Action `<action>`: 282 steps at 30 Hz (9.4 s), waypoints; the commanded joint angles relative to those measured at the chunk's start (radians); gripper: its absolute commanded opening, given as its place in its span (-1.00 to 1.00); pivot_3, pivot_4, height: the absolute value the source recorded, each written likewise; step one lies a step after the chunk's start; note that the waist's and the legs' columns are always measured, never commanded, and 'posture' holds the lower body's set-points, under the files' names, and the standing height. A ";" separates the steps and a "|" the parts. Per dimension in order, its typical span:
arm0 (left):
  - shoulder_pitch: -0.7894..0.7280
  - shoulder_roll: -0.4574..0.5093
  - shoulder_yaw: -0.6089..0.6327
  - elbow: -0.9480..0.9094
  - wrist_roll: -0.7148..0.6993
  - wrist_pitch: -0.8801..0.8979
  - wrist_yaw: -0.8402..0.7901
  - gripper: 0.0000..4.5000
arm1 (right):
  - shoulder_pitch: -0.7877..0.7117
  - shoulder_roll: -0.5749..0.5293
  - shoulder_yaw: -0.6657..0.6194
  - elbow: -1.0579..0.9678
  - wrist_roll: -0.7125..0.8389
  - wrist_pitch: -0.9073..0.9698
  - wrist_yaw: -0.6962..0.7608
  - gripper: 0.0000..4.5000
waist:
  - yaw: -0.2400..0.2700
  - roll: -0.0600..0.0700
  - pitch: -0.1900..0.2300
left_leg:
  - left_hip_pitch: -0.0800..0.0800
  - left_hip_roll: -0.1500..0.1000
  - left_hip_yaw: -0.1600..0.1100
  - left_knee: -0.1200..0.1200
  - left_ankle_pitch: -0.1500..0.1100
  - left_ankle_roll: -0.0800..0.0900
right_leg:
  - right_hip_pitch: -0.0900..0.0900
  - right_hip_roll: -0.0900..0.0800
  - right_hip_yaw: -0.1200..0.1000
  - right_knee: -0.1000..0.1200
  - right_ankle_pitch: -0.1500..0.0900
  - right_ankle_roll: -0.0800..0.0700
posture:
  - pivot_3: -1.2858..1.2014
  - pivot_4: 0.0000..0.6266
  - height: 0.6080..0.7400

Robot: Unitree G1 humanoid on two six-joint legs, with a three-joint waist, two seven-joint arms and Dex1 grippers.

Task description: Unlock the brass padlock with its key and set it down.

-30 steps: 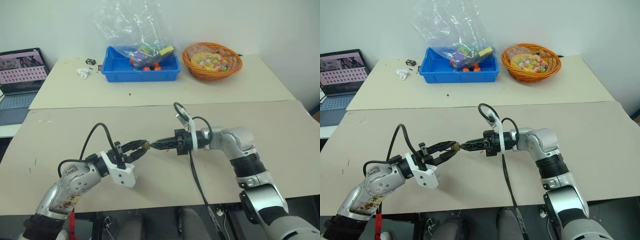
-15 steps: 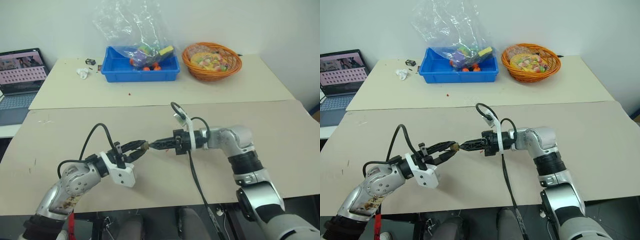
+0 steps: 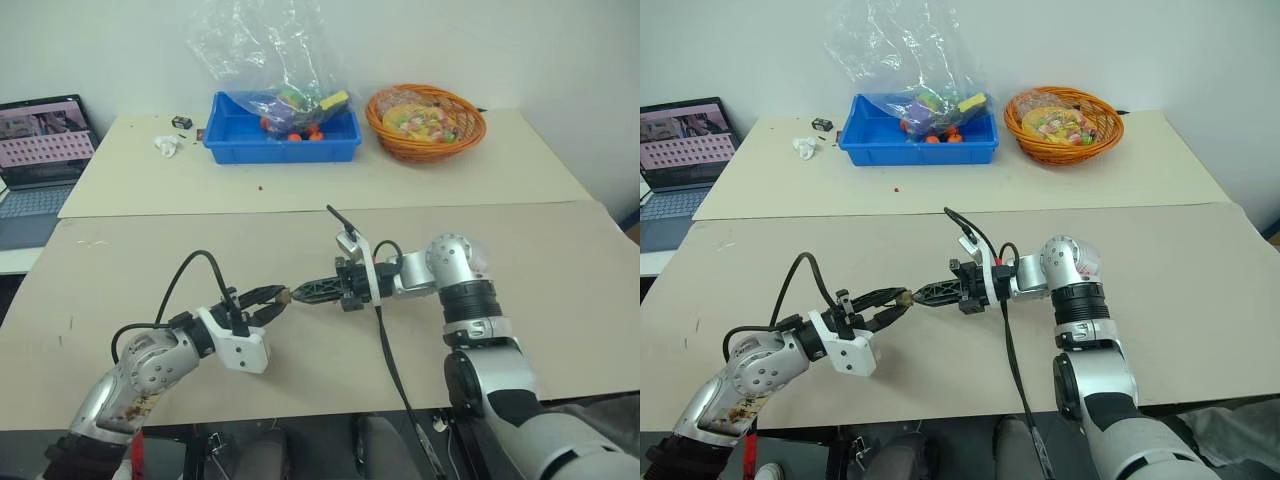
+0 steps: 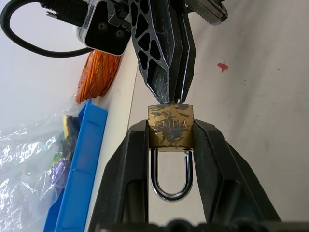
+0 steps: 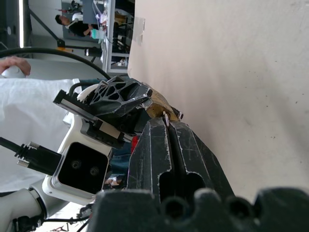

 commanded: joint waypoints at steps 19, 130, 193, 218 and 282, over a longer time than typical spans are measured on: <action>-0.053 -0.018 0.068 -0.103 0.120 -0.167 0.167 -0.64 | -0.057 0.028 -0.036 0.259 0.580 0.007 -0.504 -0.98 | -0.001 0.000 0.000 | 0.000 0.001 0.001 -0.001 0.000 0.000 | 0.000 0.000 0.000 0.000 0.000 0.000 | 0.03 -0.52 0.92; -0.007 -0.040 0.041 -0.088 0.044 -0.089 0.132 -0.64 | 0.097 -0.154 0.198 -0.531 -0.018 -0.495 0.210 -0.85 | 0.004 0.000 0.000 | 0.001 0.001 0.003 0.000 0.000 0.001 | 0.000 0.000 0.000 -0.002 0.000 0.000 | 0.03 -0.52 0.92; 0.005 -0.045 0.044 -0.121 0.034 -0.058 0.117 -0.64 | 0.148 -0.166 0.260 -0.588 -0.096 -0.545 0.262 -0.78 | 0.003 0.000 0.000 | 0.001 0.001 0.003 0.000 0.000 0.001 | 0.000 0.000 0.000 -0.002 0.000 0.000 | 0.03 -0.52 0.92; -0.005 -0.040 0.048 -0.120 -0.002 -0.032 0.098 0.91 | 0.140 -0.160 0.246 -0.498 -0.138 -0.565 0.236 -0.94 | 0.002 0.000 0.000 | 0.001 0.001 0.003 0.000 0.000 0.001 | 0.000 0.000 0.000 -0.002 0.000 0.000 | 0.03 -0.52 0.92; -0.085 -0.130 0.082 -0.305 -0.915 0.964 -0.109 -0.98 | 0.137 -0.318 0.235 -0.595 -0.013 -0.404 0.423 -0.94 | 0.006 -0.001 0.000 | 0.001 0.000 0.003 0.001 0.000 0.001 | 0.001 0.001 0.001 -0.003 0.000 0.000 | 0.03 -0.52 0.92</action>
